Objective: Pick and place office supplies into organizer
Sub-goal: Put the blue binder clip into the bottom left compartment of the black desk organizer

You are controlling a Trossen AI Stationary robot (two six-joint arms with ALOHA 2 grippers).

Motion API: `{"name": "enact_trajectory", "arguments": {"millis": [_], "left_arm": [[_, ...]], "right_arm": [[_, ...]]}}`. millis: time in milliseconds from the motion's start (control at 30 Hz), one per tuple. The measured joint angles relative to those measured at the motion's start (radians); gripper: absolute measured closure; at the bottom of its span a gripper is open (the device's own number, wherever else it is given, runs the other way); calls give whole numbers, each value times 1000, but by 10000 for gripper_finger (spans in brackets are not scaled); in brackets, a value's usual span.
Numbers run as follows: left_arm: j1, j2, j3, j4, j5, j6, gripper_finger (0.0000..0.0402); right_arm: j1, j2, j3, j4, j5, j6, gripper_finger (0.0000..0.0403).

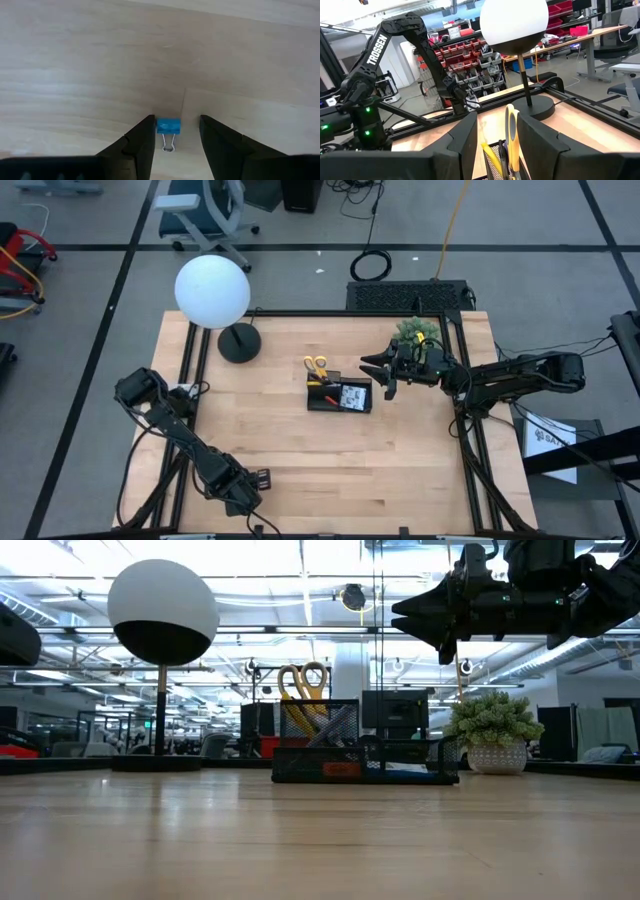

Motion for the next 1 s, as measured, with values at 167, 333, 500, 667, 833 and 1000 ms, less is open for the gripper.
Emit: {"name": "enact_trajectory", "arguments": {"millis": [167, 333, 500, 667, 833, 1000], "left_arm": [[9, 0, -1, 9, 4, 24, 243], [16, 1, -1, 12, 12, 61, 243], [32, 2, -1, 28, 21, 63, 243], [55, 3, -1, 32, 52, 58, 247], [64, 4, -1, 32, 78, 76, 282], [64, 4, -1, 27, 65, 95, 314]], "right_arm": [[0, 0, 0, 0, 0, 0, 273], [0, 0, 0, 0, 0, 0, 273], [0, 0, 0, 0, 0, 0, 273], [0, 0, 0, 0, 0, 0, 273], [0, 0, 0, 0, 0, 0, 273], [0, 0, 0, 0, 0, 0, 273]]}}
